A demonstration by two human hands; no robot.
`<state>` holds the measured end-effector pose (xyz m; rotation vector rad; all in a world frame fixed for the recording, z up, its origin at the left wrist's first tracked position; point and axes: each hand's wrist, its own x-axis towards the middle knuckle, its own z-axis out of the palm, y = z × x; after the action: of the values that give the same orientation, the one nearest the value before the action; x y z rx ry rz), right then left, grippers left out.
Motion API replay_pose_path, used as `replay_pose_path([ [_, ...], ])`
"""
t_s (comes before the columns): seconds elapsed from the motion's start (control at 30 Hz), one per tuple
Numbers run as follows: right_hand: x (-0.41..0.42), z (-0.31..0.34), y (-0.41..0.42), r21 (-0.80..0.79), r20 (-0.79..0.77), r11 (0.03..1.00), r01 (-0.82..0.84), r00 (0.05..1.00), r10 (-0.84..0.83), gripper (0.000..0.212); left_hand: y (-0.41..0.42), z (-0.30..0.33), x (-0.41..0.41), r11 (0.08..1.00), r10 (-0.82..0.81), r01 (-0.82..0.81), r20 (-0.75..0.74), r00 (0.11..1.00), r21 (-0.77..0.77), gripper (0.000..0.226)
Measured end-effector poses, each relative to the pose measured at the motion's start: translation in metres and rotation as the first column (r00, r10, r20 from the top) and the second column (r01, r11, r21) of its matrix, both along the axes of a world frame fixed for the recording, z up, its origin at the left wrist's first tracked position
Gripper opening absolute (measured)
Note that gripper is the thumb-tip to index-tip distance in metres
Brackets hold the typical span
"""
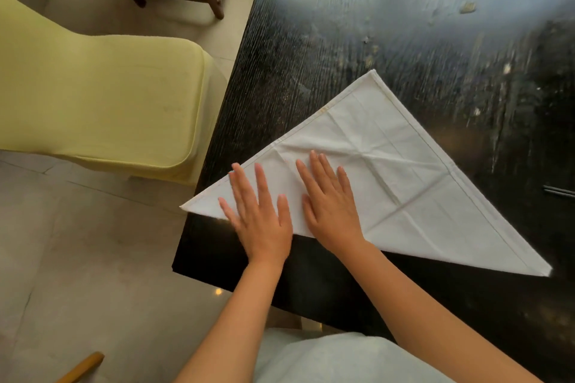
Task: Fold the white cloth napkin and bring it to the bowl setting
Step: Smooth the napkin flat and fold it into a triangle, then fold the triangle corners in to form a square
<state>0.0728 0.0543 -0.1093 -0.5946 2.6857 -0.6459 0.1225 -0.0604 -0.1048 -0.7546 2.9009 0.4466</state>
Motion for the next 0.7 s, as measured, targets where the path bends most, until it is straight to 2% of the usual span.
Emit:
replay_pose_path([
  [0.07, 0.001, 0.006, 0.03, -0.044, 0.005, 0.996, 0.079, 0.997, -0.079, 0.058, 0.037, -0.003, -0.004, 0.956, -0.291, 0.291, 0.007, 0.957, -0.038, 0.063],
  [0.2, 0.017, 0.012, 0.116, 0.152, -0.071, 0.963, 0.222, 0.974, -0.214, 0.067, 0.087, -0.018, -0.01, 0.841, -0.531, 0.538, 0.095, 0.842, -0.064, 0.067],
  [0.3, 0.036, 0.02, 0.176, 0.313, -0.085, 0.898, 0.31, 0.95, -0.299, 0.065, 0.097, -0.022, -0.014, 0.819, -0.561, 0.571, 0.123, 0.818, -0.06, 0.071],
  [0.4, 0.055, 0.029, 0.215, 0.382, -0.046, 0.866, 0.323, 0.942, -0.331, 0.065, 0.097, -0.022, -0.014, 0.813, -0.57, 0.579, 0.121, 0.813, -0.064, 0.075],
  [0.53, 0.067, 0.038, 0.247, 0.351, -0.047, 0.904, 0.246, 0.968, -0.245, 0.07, 0.096, -0.02, -0.016, 0.805, -0.579, 0.589, 0.126, 0.806, -0.067, 0.077],
  [0.7, 0.055, 0.034, 0.273, 0.275, -0.178, 0.95, 0.149, 0.979, -0.103, 0.053, 0.096, -0.017, -0.018, 0.802, -0.58, 0.593, 0.144, 0.802, -0.069, 0.073],
])
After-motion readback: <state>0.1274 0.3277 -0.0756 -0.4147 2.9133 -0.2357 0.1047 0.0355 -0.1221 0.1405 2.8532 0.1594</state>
